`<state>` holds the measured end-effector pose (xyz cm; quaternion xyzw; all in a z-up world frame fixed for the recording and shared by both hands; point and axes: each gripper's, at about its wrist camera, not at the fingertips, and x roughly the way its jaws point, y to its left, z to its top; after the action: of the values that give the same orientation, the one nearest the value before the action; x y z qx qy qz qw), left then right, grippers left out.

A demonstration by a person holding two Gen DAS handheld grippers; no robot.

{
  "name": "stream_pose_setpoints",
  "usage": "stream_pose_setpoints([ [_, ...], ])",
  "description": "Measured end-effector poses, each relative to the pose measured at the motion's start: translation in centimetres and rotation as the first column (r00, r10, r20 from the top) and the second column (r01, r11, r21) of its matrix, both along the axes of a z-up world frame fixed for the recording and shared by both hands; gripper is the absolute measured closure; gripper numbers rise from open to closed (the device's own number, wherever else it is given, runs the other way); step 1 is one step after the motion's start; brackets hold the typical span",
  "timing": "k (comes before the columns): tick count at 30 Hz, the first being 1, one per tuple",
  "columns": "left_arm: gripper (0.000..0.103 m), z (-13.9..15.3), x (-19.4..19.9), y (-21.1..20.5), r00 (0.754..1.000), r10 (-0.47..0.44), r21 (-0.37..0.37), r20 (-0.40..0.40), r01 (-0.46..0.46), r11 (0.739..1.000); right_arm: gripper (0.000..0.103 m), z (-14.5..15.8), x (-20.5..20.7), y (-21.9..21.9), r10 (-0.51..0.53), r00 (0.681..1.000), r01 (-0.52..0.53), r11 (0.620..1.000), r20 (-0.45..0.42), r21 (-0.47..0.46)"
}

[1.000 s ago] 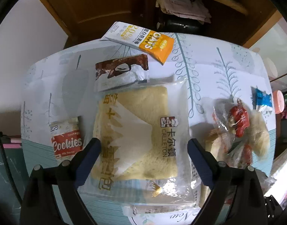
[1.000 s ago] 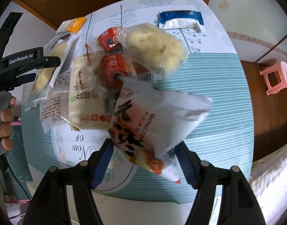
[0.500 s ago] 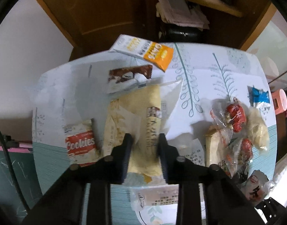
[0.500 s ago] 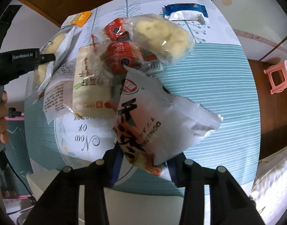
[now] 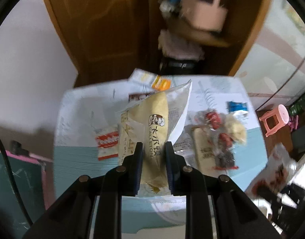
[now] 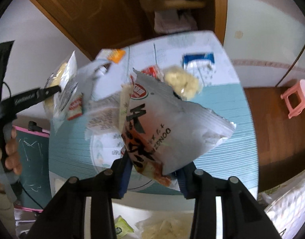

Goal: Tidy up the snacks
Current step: 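Carry both bags to the white tray and release them inside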

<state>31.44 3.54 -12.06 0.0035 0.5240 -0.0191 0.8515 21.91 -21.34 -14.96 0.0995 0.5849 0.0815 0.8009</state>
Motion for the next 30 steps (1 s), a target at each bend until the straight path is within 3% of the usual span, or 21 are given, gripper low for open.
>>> stream_pose_setpoints([
  [5, 0.084, 6.8, -7.6, -0.4, 0.991, -0.051, -0.048, 0.125, 0.058, 0.997, 0.063, 4.5, -3.0, 0.4, -0.002, 0.994, 0.001, 1.0, 0.114, 0.006],
  [12, 0.084, 11.3, -16.8, -1.2, 0.98, -0.085, -0.136, 0.179, 0.11, 0.985, 0.063, 10.3, -8.2, 1.4, 0.031, 0.97, -0.037, 0.999, 0.24, 0.019],
  [20, 0.084, 12.0, -23.6, -2.8, 0.978, -0.077, -0.157, 0.195, 0.109, 0.982, 0.063, 13.0, -14.7, 1.7, 0.082, 0.948, -0.085, 0.996, 0.307, -0.004],
  [30, 0.084, 8.3, -26.4, -5.3, 0.991, -0.074, -0.1, 0.116, 0.085, 0.991, 0.063, 11.4, -18.5, 1.1, 0.11, 0.954, -0.104, 0.994, 0.278, -0.035],
])
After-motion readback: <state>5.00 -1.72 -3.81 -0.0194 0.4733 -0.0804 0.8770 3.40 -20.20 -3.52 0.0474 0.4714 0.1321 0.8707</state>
